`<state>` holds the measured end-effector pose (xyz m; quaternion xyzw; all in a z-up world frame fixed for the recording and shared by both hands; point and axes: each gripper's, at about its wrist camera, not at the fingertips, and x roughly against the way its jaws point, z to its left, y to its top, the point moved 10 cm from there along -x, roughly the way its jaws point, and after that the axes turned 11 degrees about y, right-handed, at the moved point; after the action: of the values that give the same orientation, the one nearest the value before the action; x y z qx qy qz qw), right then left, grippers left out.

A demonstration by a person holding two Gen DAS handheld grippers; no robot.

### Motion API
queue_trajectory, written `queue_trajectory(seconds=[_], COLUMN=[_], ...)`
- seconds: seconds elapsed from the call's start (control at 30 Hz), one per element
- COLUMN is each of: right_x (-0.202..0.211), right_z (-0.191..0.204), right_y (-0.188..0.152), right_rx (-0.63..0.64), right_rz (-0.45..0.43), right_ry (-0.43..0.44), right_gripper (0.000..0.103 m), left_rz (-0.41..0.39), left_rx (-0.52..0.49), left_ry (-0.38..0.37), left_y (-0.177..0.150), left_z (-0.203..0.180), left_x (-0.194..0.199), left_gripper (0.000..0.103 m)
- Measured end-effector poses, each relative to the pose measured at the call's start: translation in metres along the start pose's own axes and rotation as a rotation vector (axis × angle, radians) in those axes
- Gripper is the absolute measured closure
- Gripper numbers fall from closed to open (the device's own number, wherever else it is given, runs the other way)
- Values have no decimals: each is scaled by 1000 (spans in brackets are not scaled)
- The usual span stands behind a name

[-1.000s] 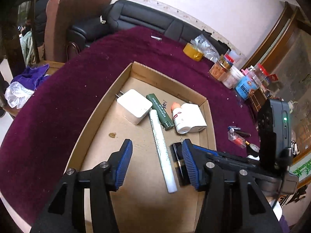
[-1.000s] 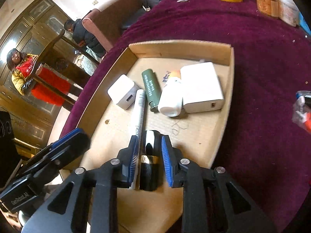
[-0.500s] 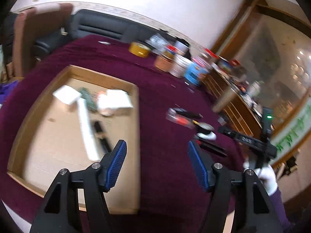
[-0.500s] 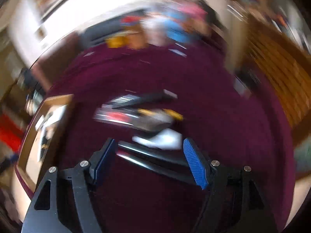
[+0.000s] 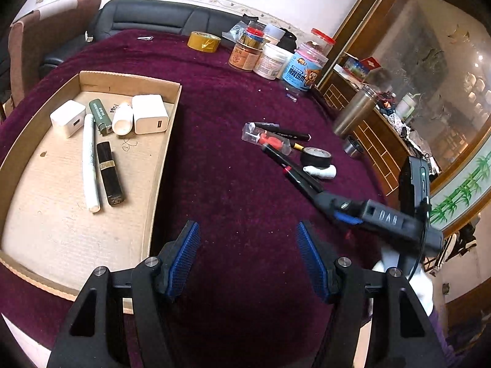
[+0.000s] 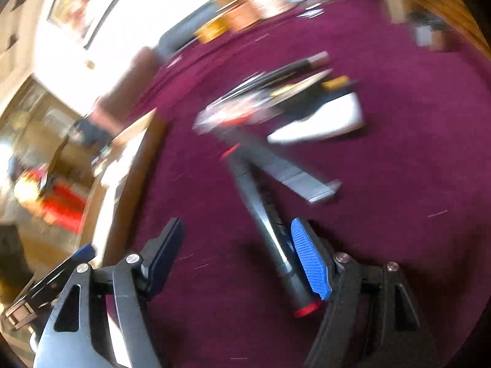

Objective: Organize rigid objects
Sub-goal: 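Move the right gripper to grasp a black marker on the table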

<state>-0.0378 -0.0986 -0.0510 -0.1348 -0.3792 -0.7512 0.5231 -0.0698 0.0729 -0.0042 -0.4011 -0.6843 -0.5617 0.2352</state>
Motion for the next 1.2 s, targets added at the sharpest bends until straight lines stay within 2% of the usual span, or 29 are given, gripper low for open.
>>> queue_trajectory(seconds=[0.07,0.1,0.13,0.17,0.27,0.3,0.37,0.53,0.57,0.6,0.63,0.7,0.8,0.97,1.07,1.1,1.2], right_x=[-14,-18,-14,-8,17,23,27,11,9,6,-2,-4,-1,12,20,19,22], right_z=[19,29,33,32,18,11,-2,-32,-39,-44,-45,-44,-34,-25,-16,-17,-22], right_y=[-7,-8,-4,1,25,30,35,46,47,45,46,50,36,-2,-25,-24,-14], right_rx=[39,39,40,53,167,205,258,305,295,283,271,282,260,234,246,236,203], right_rz=[49,73,61,35,-57,-71,-64,-14,-1,14,31,18,30,95,143,148,113], right_ry=[44,101,124,104,-119,-203,-310,-454,-456,-452,-447,-474,-411,-380,-359,-348,-341], right_gripper=[30,30,30,30,30,30,31,37,42,55,59,74,88,89,82,79,78], left_rz=[4,7,7,6,7,8,8,32,35,37,38,32,21,35,60,65,65], left_rx=[-8,-10,-13,-16,-12,-10,-10,-18,-22,-23,-23,-19,-12,-30,-70,-86,-171], left_ry=[6,6,7,8,9,7,5,-8,-6,-4,-3,3,16,17,26,29,66], left_y=[-3,-4,-5,-6,-7,-7,-7,-12,-13,-14,-14,-12,-9,-8,-10,-10,-9], left_z=[-2,-2,-2,-2,0,1,0,-5,-5,-5,-4,-2,3,-3,-15,-20,-39], left_x=[1,1,2,3,3,3,2,-6,-7,-7,-7,-5,-2,-11,-25,-29,-45], left_gripper=[44,44,44,44,44,44,44,44,44,44,44,44,44,44,44,44,44])
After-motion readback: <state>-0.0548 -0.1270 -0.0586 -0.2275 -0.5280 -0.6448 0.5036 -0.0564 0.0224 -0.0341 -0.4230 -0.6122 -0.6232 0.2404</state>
